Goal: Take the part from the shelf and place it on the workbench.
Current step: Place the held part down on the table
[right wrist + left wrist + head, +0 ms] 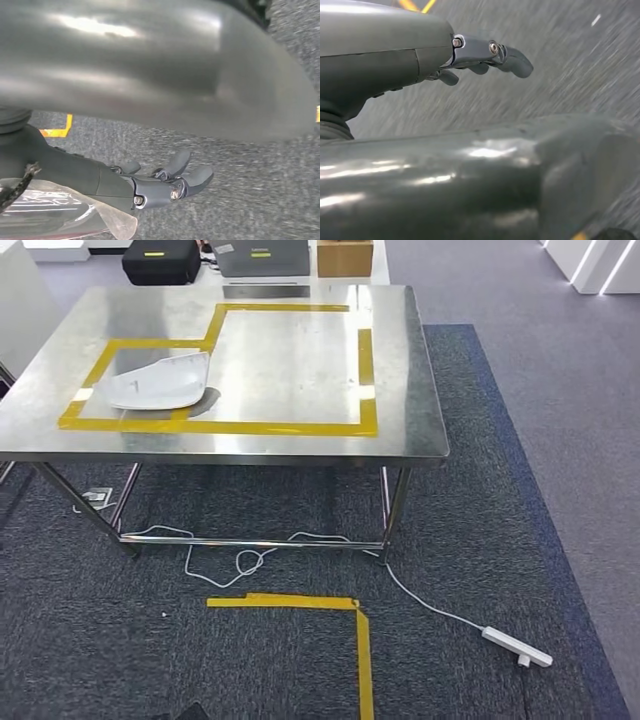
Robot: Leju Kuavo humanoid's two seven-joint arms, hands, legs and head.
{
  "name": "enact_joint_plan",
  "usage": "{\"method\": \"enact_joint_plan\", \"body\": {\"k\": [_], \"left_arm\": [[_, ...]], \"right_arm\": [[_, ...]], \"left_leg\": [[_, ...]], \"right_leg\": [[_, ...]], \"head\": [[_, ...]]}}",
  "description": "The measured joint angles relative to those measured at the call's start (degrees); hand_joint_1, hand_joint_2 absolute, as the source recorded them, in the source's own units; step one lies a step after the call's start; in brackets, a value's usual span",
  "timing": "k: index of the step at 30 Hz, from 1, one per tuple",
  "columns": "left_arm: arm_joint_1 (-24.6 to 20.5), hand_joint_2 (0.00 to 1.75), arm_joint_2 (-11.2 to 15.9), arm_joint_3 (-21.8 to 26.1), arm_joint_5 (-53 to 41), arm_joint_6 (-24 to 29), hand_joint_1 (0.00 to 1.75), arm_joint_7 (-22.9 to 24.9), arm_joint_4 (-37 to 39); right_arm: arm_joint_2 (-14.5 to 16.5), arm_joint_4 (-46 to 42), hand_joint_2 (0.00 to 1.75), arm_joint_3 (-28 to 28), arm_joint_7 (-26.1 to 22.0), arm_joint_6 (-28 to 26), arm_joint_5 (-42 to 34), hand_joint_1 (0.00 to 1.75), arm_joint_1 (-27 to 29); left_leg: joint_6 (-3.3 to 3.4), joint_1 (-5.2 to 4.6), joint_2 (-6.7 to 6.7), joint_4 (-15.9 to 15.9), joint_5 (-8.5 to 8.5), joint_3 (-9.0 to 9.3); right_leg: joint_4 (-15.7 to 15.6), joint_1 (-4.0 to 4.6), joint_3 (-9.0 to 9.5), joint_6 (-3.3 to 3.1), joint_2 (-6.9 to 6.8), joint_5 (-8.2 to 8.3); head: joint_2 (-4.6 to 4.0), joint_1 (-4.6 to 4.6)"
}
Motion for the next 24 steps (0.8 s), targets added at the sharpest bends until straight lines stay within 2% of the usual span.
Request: {"method": "enact_joint_plan", "body": {"k": [1,2,3,4,5,6,7,9,10,11,12,14,15,16,17,18,19,20,21,22,23,24], "left_arm": [[-0.2,0.0,-0.3,0.5,0.3,-0.1,0.0,-0.1,1.3],[-0.4,0.0,-0.5,0.9,0.6,0.0,0.0,-0.3,2.6],[-0.5,0.0,-0.8,1.4,0.8,0.1,0.0,-0.4,3.7],[-0.6,0.0,-1.0,1.9,1.1,0.3,0.0,-0.5,4.8],[-0.8,0.0,-1.3,2.4,1.3,0.5,0.0,-0.7,5.9],[-1.0,0.0,-1.5,2.9,1.5,0.7,0.0,-0.8,6.9],[-1.2,0.0,-1.7,3.3,1.6,0.9,0.0,-0.9,7.8],[-1.4,0.0,-2.0,4.2,1.8,1.3,0.0,-1.0,9.5],[-1.5,0.0,-2.3,4.6,1.9,1.5,0.0,-1.0,10.3],[-1.6,0.0,-2.5,4.9,2.0,1.7,0.0,-1.2,11.0],[-1.7,0.0,-2.6,5.3,2.2,1.9,0.0,-1.3,11.6],[-1.9,0.0,-2.8,6.0,2.4,2.5,0.0,-1.7,12.6],[-2.0,0.0,-2.9,6.4,2.5,2.9,0.0,-2.0,13.0],[-2.1,0.0,-3.0,6.7,2.5,3.3,0.0,-2.3,13.5],[-2.2,0.0,-3.2,7.0,2.5,3.6,0.0,-2.6,13.8],[-2.3,0.0,-3.4,7.3,2.5,4.0,0.0,-2.8,14.2],[-2.5,0.0,-3.5,7.6,2.5,4.2,0.0,-3.1,14.5],[-2.6,0.0,-3.7,7.8,2.5,4.4,0.0,-3.2,14.8],[-2.6,0.0,-3.9,8.0,2.5,4.5,0.0,-3.4,15.0],[-2.7,0.0,-4.0,8.2,2.4,4.7,0.0,-3.4,15.2],[-2.8,0.0,-4.0,8.4,2.3,4.8,0.0,-3.5,15.4],[-2.9,0.0,-4.1,8.5,2.3,4.8,0.0,-3.5,15.7]], "right_arm": [[0.0,0.0,0.0,-0.3,0.0,0.0,0.1,0.0,0.1],[0.0,0.0,0.0,-0.6,0.1,-0.1,0.2,0.0,0.3],[0.0,-0.1,0.0,-1.0,0.2,-0.3,0.3,0.0,0.4],[0.0,-0.2,0.0,-1.3,0.3,-0.5,0.4,0.0,0.5],[-0.1,-0.3,0.0,-1.6,0.4,-0.8,0.5,0.0,0.7],[-0.2,-0.6,0.0,-1.9,0.6,-1.1,0.6,0.0,0.8],[-0.2,-0.8,0.0,-2.2,0.7,-1.4,0.7,0.0,0.9],[-0.3,-1.4,0.0,-2.6,1.0,-1.9,0.9,0.0,1.3],[-0.4,-1.7,0.0,-2.7,1.1,-2.2,1.0,0.0,1.5],[-0.5,-2.1,0.0,-2.8,1.2,-2.5,1.1,0.0,1.7],[-0.6,-2.5,0.0,-2.9,1.3,-2.8,1.2,0.0,2.0],[-0.9,-3.1,0.0,-3.2,1.5,-3.4,1.3,0.0,2.3],[-1.1,-3.4,0.0,-3.4,1.6,-3.7,1.4,0.0,2.3],[-1.2,-3.8,0.0,-3.5,1.6,-3.9,1.5,0.0,2.4],[-1.3,-4.1,0.0,-3.7,1.6,-4.1,1.6,0.0,2.5],[-1.4,-4.4,0.0,-3.9,1.7,-4.2,1.7,0.0,2.6],[-1.5,-4.7,0.0,-4.1,1.7,-4.3,1.8,0.0,2.6],[-1.7,-5.0,0.0,-4.3,1.7,-4.3,1.9,0.0,2.6],[-1.8,-5.2,0.0,-4.5,1.7,-4.3,2.0,0.0,2.5],[-1.9,-5.4,0.0,-4.7,1.8,-4.3,2.1,0.0,2.5],[-1.9,-5.6,0.0,-4.8,1.8,-4.3,2.1,0.0,2.5],[-1.9,-5.7,0.0,-4.9,1.8,-4.3,2.1,0.0,2.6]], "left_leg": [[-0.27,0.22,0.02,1.8,0.34,0.39],[-0.51,0.45,0.04,1.6,1.75,1.64],[-0.72,0.67,0.08,-0.8,3.47,3.86],[-0.92,0.88,0.11,-4.6,4.42,6.66],[-0.9,0.91,0.06,-8.8,4.56,9.4],[-0.67,0.89,0.02,-12.2,4.1,11.39],[-0.35,0.79,-0.04,-14.2,3.45,12.33],[0.71,0.64,0.0,-14.9,3.45,11.96],[1.29,0.63,0.13,-14.9,3.91,11.44],[1.92,0.63,0.26,-15.0,4.47,10.84],[2.44,0.63,0.38,-15.1,5.12,10.11],[2.91,0.38,0.46,-15.0,6.41,8.5],[2.95,0.23,0.47,-14.9,7.11,7.61],[2.96,0.08,0.49,-14.9,7.83,6.7],[2.94,-0.05,0.5,-14.8,8.55,5.79],[2.88,-0.17,0.5,-14.8,9.26,4.9],[2.78,-0.25,0.47,-14.7,9.93,4.22],[2.61,-0.39,0.43,-14.7,10.53,3.68],[2.4,-0.49,0.42,-14.6,11.14,3.33],[2.16,-0.52,0.41,-14.7,11.77,3.15],[1.86,-0.5,0.41,-14.8,12.41,2.99],[1.53,-0.44,0.36,-15.0,13.04,2.84]], "right_leg": [[0.4,-0.07,-0.9,0.14,-0.13,0.54],[0.9,-0.17,-1.85,0.34,-0.22,1.02],[1.5,-0.29,-2.84,0.59,-0.28,1.41],[2.1,-0.34,-3.83,0.87,-0.31,1.71],[2.8,-0.33,-4.7,1.18,-0.33,1.98],[3.3,-0.28,-5.38,1.54,-0.36,2.29],[3.6,-0.22,-5.9,1.91,-0.39,2.66],[3.8,-0.3,-6.47,2.74,-0.36,3.44],[4.1,-0.42,-6.84,3.08,-0.23,2.97],[5.2,-0.53,-7.45,3.38,-0.04,1.44],[7.5,-0.62,-8.26,3.58,0.18,-1.1],[14.5,-0.64,-10.01,3.83,0.46,-6.87],[17.9,-0.63,-10.41,3.88,0.51,-8.28],[19.9,-0.63,-10.17,3.86,0.53,-8.18],[20.1,-0.62,-9.03,3.73,0.54,-6.82],[18.2,-0.59,-6.84,3.49,0.56,-4.92],[14.5,-0.55,-3.74,3.15,0.62,-3.49],[9.7,-0.43,-0.01,2.82,0.69,-3.16],[4.9,-0.33,3.24,2.55,0.74,-3.66],[1.6,-0.18,5.27,2.36,0.8,-4.36],[-0.3,-0.01,6.18,2.22,0.8,-4.84],[-0.8,0.01,5.89,2.0,0.74,-4.64]], "head": [[0.0,0.01],[0.01,0.02],[0.0,0.0],[-0.01,-0.02],[0.0,-0.05],[-0.01,-0.05],[0.0,-0.06],[-0.01,-0.04],[0.0,-0.04],[-0.01,0.02],[0.0,0.07],[0.0,0.16],[0.0,0.17],[0.0,0.16],[-0.01,0.16],[-0.01,0.16],[-0.01,0.15],[-0.01,0.16],[0.0,0.1],[0.0,0.1],[0.0,0.12],[0.0,0.12]]}}
